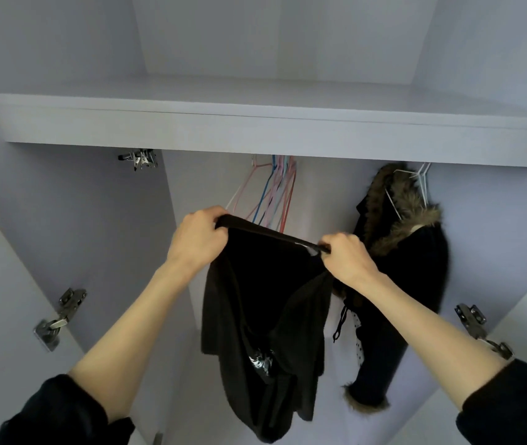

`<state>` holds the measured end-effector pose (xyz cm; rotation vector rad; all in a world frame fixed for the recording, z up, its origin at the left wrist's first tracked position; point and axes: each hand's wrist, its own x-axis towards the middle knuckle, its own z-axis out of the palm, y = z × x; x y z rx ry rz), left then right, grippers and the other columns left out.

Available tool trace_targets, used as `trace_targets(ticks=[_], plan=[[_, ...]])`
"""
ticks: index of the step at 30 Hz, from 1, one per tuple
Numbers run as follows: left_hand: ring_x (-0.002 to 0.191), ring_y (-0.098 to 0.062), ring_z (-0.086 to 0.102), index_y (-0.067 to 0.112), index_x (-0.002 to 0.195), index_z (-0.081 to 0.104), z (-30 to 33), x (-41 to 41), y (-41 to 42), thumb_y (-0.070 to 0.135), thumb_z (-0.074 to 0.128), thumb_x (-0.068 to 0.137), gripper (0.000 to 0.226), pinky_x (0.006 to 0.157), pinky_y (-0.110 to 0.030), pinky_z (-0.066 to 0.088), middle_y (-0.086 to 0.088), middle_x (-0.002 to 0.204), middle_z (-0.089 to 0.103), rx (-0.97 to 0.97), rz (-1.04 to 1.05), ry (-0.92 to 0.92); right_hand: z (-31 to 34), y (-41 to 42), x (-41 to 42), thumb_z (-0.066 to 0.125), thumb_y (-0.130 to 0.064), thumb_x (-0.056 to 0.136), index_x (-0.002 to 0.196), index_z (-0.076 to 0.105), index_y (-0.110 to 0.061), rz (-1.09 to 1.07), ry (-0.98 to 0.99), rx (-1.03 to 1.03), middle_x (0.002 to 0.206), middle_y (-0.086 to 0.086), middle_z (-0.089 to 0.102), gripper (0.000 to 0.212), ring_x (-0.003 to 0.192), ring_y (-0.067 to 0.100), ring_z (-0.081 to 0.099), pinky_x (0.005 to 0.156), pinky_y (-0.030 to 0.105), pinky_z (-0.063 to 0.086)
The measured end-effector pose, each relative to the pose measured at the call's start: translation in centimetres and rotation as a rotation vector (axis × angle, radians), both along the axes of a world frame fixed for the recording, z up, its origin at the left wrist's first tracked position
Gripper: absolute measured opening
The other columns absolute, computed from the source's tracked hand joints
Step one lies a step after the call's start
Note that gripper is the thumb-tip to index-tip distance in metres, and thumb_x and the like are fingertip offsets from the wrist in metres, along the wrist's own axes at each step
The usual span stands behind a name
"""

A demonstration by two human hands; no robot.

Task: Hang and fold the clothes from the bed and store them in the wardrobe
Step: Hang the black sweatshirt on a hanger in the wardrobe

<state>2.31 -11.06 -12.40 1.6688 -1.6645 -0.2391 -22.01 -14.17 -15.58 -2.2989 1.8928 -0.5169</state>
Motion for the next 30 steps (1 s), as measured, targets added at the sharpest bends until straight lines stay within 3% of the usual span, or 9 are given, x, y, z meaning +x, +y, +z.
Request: trace_targets(ticks=[3, 6, 11, 14, 17, 20, 24, 27, 30], plan=[[0.098, -0.028, 0.059, 0.018, 0.100, 0.065, -0.6, 1.6, -0.1, 0.001, 0.046, 0.084, 0.030, 0.084, -0.036, 0.048, -0.005, 0.095, 0.066, 0.045, 0.045, 0.061, -0.9, -0.6, -2.9, 0.051, -0.005, 0.089, 0.109, 0.067, -0.012, -0.130, -0.025, 0.094, 0.108, 0.014, 0.063, 0.026, 0.104, 0.032, 0.058, 0.082, 0.034, 0.047], [0.092, -0.024, 0.059, 0.023, 0.092, 0.058, -1.3, 2.8, 0.3, -0.002, 0.047, 0.086, 0.028, 0.080, -0.033, 0.046, -0.002, 0.093, 0.065, 0.133, -0.049, 0.031, -1.2, -1.1, -4.0, 0.052, -0.005, 0.089, 0.112, 0.067, -0.015, -0.163, -0.064, 0.170, 0.114, 0.011, 0.064, 0.029, 0.107, 0.029, 0.058, 0.086, 0.033, 0.048], [0.078, -0.020, 0.063, 0.027, 0.079, 0.062, -2.6, 4.0, 1.7, 0.013, 0.064, 0.086, 0.016, 0.076, -0.031, 0.048, 0.000, 0.077, 0.067, 0.318, -0.236, 0.000, -0.8, -1.2, -3.1, 0.056, -0.008, 0.083, 0.098, 0.072, -0.024, -0.057, -0.019, 0.065, 0.102, 0.000, 0.071, 0.027, 0.101, 0.023, 0.061, 0.095, 0.035, 0.044], [0.078, -0.016, 0.061, 0.027, 0.077, 0.063, -3.7, 5.3, 2.2, 0.018, 0.062, 0.087, 0.014, 0.067, -0.023, 0.045, 0.001, 0.078, 0.066, 0.309, -0.111, -0.076, -1.0, -0.8, -2.7, 0.061, -0.019, 0.082, 0.093, 0.073, -0.026, 0.023, 0.014, -0.032, 0.090, -0.003, 0.072, 0.018, 0.090, 0.021, 0.064, 0.086, 0.032, 0.046], [0.075, -0.020, 0.060, 0.017, 0.076, 0.062, -4.3, 6.0, 2.2, 0.015, 0.057, 0.087, 0.013, 0.063, -0.023, 0.043, -0.008, 0.077, 0.065, 0.250, 0.105, -0.097, -1.6, -1.2, -2.3, 0.060, -0.021, 0.083, 0.090, 0.073, -0.020, 0.067, -0.064, 0.091, 0.079, -0.001, 0.070, 0.014, 0.081, 0.021, 0.064, 0.071, 0.029, 0.049], [0.059, -0.012, 0.066, 0.011, 0.076, 0.064, -4.1, 5.1, 2.2, 0.008, 0.055, 0.088, 0.015, 0.057, -0.008, 0.046, -0.006, 0.071, 0.068, 0.225, 0.187, 0.225, -1.8, -2.5, -1.3, 0.058, -0.014, 0.085, 0.091, 0.070, -0.007, 0.122, -0.135, 0.291, 0.086, 0.010, 0.068, 0.015, 0.082, 0.022, 0.061, 0.073, 0.033, 0.049], [0.065, -0.016, 0.069, 0.001, 0.083, 0.066, -2.8, 3.4, 2.5, -0.003, 0.050, 0.090, 0.018, 0.056, -0.018, 0.055, -0.014, 0.079, 0.069, 0.236, 0.110, 0.789, -1.5, -3.8, 0.3, 0.059, -0.011, 0.088, 0.109, 0.064, -0.019, 0.132, -0.442, 0.580, 0.098, -0.003, 0.063, 0.023, 0.085, 0.008, 0.056, 0.065, 0.017, 0.040], [0.066, -0.017, 0.070, -0.002, 0.088, 0.066, -1.7, 2.7, 2.5, -0.006, 0.049, 0.089, 0.017, 0.057, -0.019, 0.055, -0.016, 0.079, 0.069, 0.240, 0.065, 0.849, -1.5, -5.4, 3.0, 0.058, -0.015, 0.091, 0.119, 0.057, -0.011, 0.060, -0.778, 0.593, 0.112, 0.007, 0.064, 0.028, 0.093, 0.015, 0.060, 0.082, 0.027, 0.045], [0.066, -0.018, 0.070, -0.002, 0.090, 0.065, -1.6, 2.2, 2.2, -0.007, 0.048, 0.089, 0.017, 0.058, -0.020, 0.056, -0.015, 0.078, 0.070, 0.266, 0.041, 0.843, -0.8, -6.9, 7.0, 0.051, -0.016, 0.096, 0.107, 0.052, -0.003, -0.036, -1.245, 0.643, 0.109, 0.018, 0.060, 0.017, 0.102, 0.030, 0.060, 0.086, 0.035, 0.048]])
